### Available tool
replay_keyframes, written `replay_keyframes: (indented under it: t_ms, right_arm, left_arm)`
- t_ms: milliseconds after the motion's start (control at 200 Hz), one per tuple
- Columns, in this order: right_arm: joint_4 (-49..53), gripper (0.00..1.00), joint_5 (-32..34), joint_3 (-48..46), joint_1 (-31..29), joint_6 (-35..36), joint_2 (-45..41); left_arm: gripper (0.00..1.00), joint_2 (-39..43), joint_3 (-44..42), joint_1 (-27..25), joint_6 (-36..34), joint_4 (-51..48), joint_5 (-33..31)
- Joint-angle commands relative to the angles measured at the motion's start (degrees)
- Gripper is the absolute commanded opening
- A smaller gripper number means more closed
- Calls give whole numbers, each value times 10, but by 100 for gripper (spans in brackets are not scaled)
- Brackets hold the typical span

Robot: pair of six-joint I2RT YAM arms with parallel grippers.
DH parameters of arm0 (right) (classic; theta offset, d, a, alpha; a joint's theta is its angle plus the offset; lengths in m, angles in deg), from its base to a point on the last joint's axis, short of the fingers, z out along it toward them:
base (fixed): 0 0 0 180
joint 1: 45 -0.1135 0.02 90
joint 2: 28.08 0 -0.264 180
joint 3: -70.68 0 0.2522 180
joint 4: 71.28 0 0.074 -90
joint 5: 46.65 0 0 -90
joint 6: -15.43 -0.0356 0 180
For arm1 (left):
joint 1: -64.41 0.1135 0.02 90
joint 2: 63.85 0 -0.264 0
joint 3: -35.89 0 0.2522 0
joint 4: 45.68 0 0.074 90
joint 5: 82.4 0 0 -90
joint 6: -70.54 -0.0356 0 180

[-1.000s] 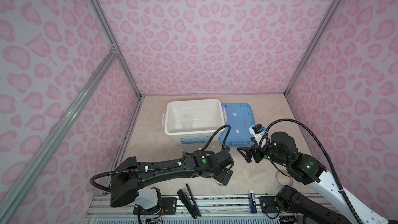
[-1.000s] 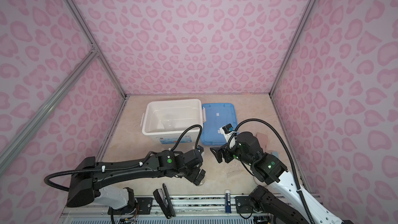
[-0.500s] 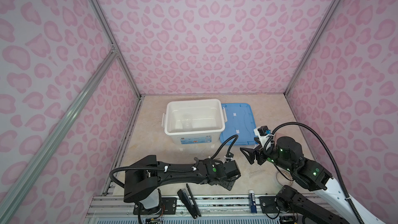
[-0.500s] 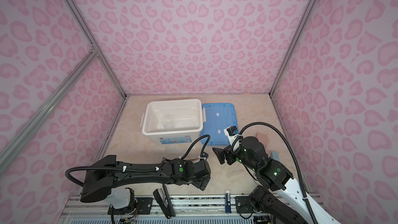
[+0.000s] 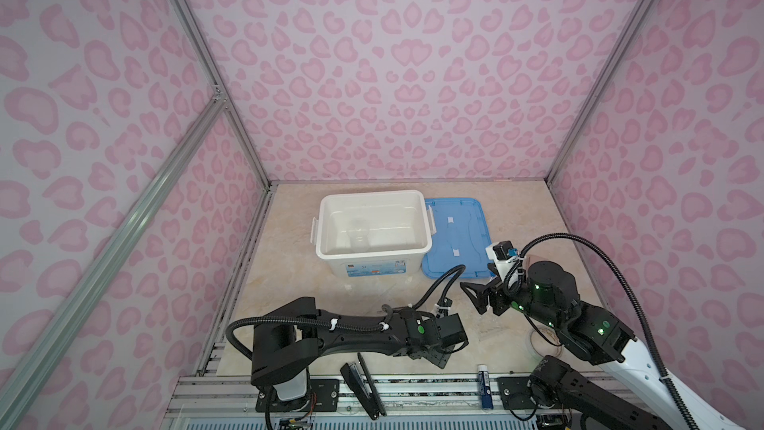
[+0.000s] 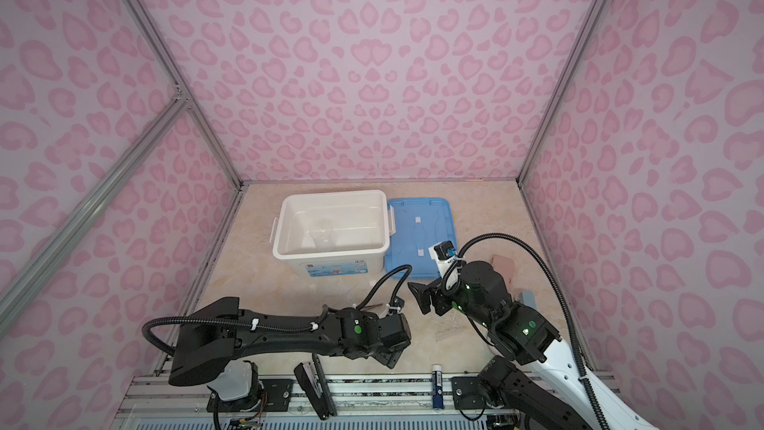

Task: Organize the chemistry lab equipment
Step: 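Close the left gripper around the neck of the clear glass flask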

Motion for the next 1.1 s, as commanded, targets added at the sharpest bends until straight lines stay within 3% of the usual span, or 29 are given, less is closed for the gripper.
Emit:
replay_keyframes:
  t_ms: [0,650,1095]
  right_arm:
    - [-19,98,4,-3,-1,3,4]
    - [-18,98,7,-4,0,2,3]
    - [-18,98,4,-4,0,2,5]
  left_arm:
    - [88,-10,5,-1,10,-24,-10]
    - [81,-21,8,-3,14,-4,5]
    - [76,9,25,0,11,-31,-22]
